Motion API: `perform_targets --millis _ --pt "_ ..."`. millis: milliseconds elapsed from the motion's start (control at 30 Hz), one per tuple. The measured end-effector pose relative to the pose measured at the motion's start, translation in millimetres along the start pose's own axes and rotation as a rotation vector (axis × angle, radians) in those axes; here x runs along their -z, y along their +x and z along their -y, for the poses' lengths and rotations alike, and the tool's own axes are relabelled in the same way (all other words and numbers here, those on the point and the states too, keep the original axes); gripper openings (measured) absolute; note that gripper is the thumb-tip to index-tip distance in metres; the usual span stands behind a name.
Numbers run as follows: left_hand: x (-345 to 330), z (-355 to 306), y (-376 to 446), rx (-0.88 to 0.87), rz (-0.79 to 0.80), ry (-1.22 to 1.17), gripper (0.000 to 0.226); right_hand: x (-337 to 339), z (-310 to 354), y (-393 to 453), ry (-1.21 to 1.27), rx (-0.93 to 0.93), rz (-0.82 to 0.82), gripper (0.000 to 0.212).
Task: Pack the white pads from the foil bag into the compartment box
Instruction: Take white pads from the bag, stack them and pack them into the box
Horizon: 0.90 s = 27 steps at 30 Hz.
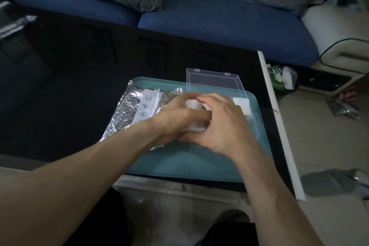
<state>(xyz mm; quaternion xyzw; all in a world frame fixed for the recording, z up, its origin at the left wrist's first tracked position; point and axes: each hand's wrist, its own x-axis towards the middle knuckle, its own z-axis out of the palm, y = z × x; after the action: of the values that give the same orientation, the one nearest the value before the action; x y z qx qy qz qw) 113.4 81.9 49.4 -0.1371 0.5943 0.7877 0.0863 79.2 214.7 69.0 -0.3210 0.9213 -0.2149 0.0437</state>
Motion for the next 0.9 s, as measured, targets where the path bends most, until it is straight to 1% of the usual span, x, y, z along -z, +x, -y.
perform_targets --millis 33,67,133,200,300,333,400,433,467,533,600,667,800,833,900 --pt "-1 2 0 -0.008 -0.033 0.042 0.084 -1 1 0 -0.038 0.006 0.012 0.093" --pt "-3 3 -1 -0.022 -0.059 0.070 0.088 -2 1 0 -0.069 0.011 0.016 0.094" --pt "-5 5 0 -0.055 -0.079 0.098 0.084 -2 1 1 -0.065 0.015 -0.006 0.097" --pt "-5 6 2 -0.077 -0.099 0.126 0.083 -3 0 0 0.022 0.032 -0.049 0.100" --pt "-6 4 1 -0.059 -0.097 0.076 0.084 -4 -3 -1 0.060 0.079 -0.091 0.078" --pt "-6 3 1 -0.040 -0.092 0.031 0.084 -4 -3 -1 0.053 0.071 -0.094 0.073" --pt "-2 0 2 0.001 -0.064 -0.069 0.084 -2 -4 -1 0.067 0.034 -0.089 0.071" --pt "1 -1 3 0.022 -0.014 -0.097 0.081 0 -4 -1 0.091 0.020 -0.085 0.070" --pt "4 -3 3 0.036 0.058 -0.100 0.072 2 -3 -1 0.128 0.009 -0.078 0.070" --pt "5 -5 1 0.058 0.166 -0.087 0.045 4 -4 -2 0.205 -0.016 -0.006 0.080" --pt "3 -3 -2 0.089 0.184 -0.105 0.031 3 -4 -3 0.255 -0.028 0.085 0.095" --pt "2 -4 -3 0.071 0.169 -0.139 0.022 2 -9 -2 0.284 -0.031 0.114 0.096" --pt "0 -8 -1 0.035 0.180 -0.240 0.022 6 -12 0 0.382 -0.034 0.126 0.098" --pt "0 -8 0 0.032 0.167 -0.249 0.023 8 -11 0 0.404 -0.044 0.117 0.093" --pt "0 -8 0 0.043 0.155 -0.237 0.028 7 -12 1 0.456 -0.068 0.104 0.076"
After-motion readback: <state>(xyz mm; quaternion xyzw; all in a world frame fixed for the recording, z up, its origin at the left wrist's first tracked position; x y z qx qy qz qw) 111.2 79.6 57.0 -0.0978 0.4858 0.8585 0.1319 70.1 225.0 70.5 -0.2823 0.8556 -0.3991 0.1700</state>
